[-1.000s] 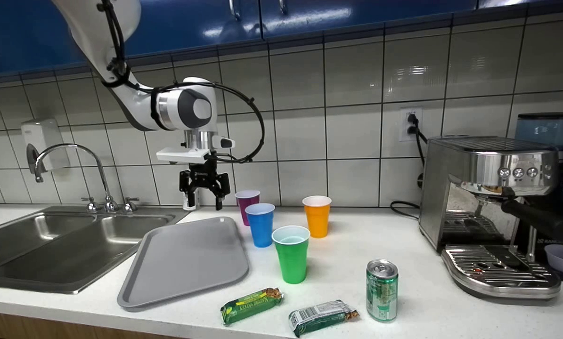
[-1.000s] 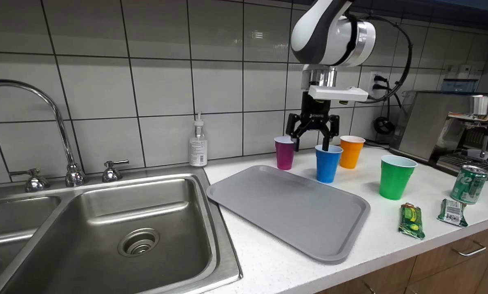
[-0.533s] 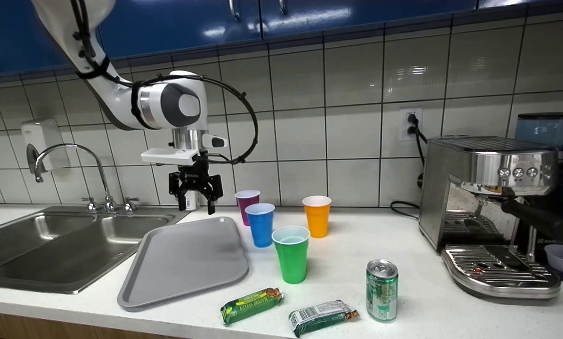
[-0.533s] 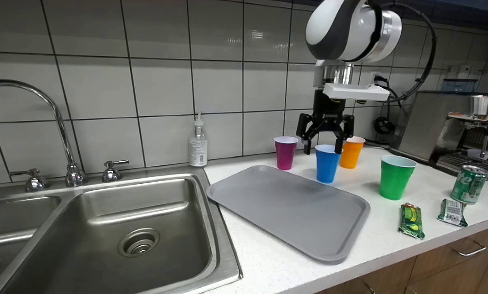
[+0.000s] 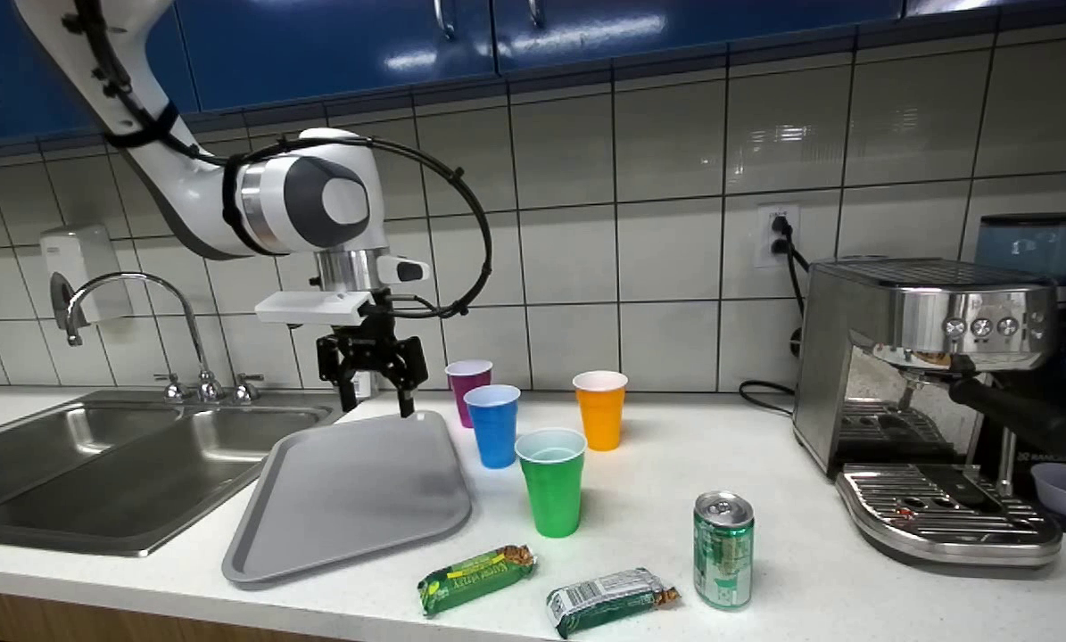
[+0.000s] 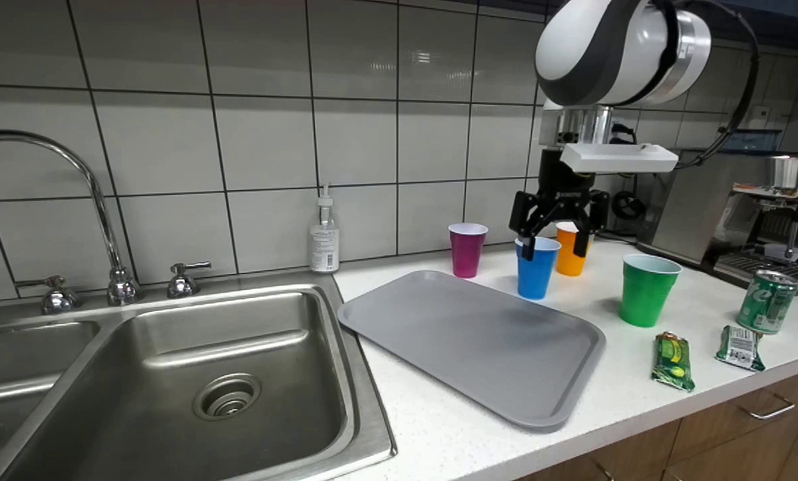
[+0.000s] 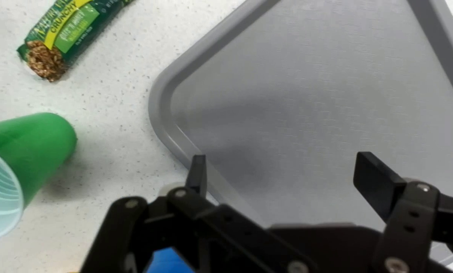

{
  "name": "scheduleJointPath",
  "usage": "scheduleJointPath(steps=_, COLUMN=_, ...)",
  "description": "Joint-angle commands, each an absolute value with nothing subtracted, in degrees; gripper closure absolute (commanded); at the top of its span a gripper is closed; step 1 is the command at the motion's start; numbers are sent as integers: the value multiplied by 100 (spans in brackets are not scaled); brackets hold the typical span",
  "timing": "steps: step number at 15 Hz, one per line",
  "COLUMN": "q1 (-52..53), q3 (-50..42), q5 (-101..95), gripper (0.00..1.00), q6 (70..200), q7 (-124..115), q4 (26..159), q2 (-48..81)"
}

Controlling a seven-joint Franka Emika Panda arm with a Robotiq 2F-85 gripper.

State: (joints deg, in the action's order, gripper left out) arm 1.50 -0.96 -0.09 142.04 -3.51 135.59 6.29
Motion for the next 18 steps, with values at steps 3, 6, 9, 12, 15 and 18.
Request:
scheduleJointPath(steps=3, q1=-109, q3=-383, q5=-455, gripper=0, q6=14300, q7=-435, q4=13850, q2=278)
scheduleJointPath(steps=6, q1=-275, q3=-570, q5=-614, gripper=0, q6=14312, q7=-454, q4=13768, q2=360)
scheduleJointPath(steps=9, q1=-436, q3=-735, q5=-711, gripper=0, q6=14374, q7=-473, q4=13670, q2=501)
scheduleJointPath(steps=12, q1=-550, q3=-874, q5=-853, gripper=0, q6=14579, q7=-531, q4=13567, q2=690)
scheduleJointPath(steps=15, q1=-606, q3=-978, q5=-922, gripper=0, q6=14712, q7=-599, q4=13414, q2=952)
scheduleJointPath(steps=18, q1=-602, q3=-1052, q5=-879, gripper=0, q6=14782, q7=-597, q4=13217, q2=1230)
